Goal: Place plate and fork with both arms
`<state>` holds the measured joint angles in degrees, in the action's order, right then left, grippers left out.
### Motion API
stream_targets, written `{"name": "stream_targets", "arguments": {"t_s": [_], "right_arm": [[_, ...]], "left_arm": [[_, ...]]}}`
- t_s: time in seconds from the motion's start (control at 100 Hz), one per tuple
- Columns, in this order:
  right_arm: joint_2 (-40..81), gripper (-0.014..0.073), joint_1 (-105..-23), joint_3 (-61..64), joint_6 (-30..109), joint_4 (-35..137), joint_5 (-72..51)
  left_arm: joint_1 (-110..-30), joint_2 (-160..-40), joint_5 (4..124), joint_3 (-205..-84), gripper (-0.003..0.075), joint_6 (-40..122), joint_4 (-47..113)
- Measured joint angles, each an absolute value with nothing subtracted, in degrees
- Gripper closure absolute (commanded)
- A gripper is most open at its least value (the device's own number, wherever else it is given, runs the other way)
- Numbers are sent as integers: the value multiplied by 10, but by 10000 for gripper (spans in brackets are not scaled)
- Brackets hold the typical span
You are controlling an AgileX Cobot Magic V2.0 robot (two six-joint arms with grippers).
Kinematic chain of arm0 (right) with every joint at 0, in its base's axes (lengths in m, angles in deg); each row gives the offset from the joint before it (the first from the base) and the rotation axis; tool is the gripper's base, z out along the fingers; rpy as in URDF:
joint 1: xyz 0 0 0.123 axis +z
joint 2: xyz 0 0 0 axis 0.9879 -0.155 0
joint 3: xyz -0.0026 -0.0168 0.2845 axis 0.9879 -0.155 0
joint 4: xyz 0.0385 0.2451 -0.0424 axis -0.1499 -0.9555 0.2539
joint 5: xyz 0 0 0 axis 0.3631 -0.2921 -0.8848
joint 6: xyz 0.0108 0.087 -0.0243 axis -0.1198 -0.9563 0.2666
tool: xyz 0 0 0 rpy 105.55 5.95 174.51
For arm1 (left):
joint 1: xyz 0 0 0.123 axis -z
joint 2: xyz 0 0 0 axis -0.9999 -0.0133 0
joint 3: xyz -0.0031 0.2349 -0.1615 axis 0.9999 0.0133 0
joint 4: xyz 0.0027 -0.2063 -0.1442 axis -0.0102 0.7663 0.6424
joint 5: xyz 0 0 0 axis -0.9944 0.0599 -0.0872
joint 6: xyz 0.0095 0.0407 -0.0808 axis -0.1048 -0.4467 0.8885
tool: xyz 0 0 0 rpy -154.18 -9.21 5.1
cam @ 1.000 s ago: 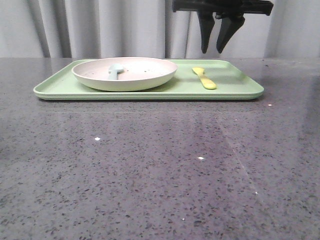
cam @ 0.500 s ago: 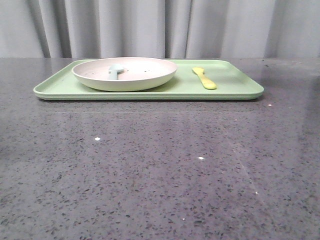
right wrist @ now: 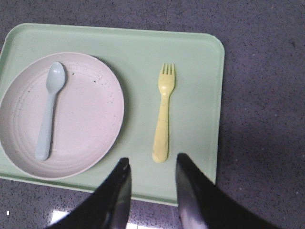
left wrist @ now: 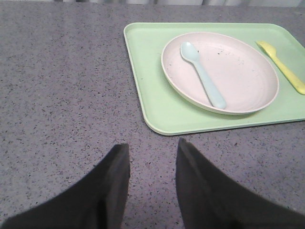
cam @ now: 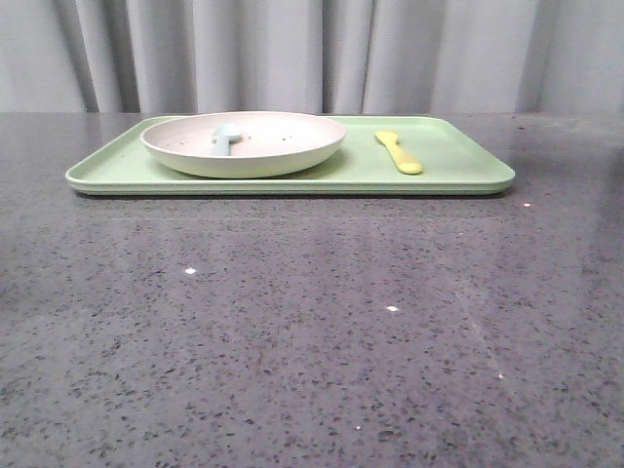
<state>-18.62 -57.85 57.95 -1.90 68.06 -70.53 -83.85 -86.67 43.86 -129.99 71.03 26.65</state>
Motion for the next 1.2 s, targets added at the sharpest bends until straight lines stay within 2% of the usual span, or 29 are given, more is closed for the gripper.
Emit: {"name": "stream_targets", "arguments": {"t_s": [0.34, 0.84, 0.94, 1.03, 1.11, 1.2], "right_arm": [[-69, 337, -578, 431, -19, 688, -704], [134, 345, -578, 168, -19, 715, -616], [174, 430, -578, 123, -19, 720, -598], [210, 560, -578, 86, -19, 724, -585], [240, 669, -578, 56, -19, 727, -573], [275, 657, -578, 24, -19, 729, -559]], "left_arm": [[-839, -867, 441, -1300, 480, 710, 267], [-839, -867, 441, -1300, 480, 710, 267], [-839, -867, 441, -1300, 480, 710, 267], [-839, -867, 441, -1300, 486, 710, 267], [-839, -867, 441, -1300, 537, 710, 267], [-839, -867, 441, -1300, 630, 710, 267]]}}
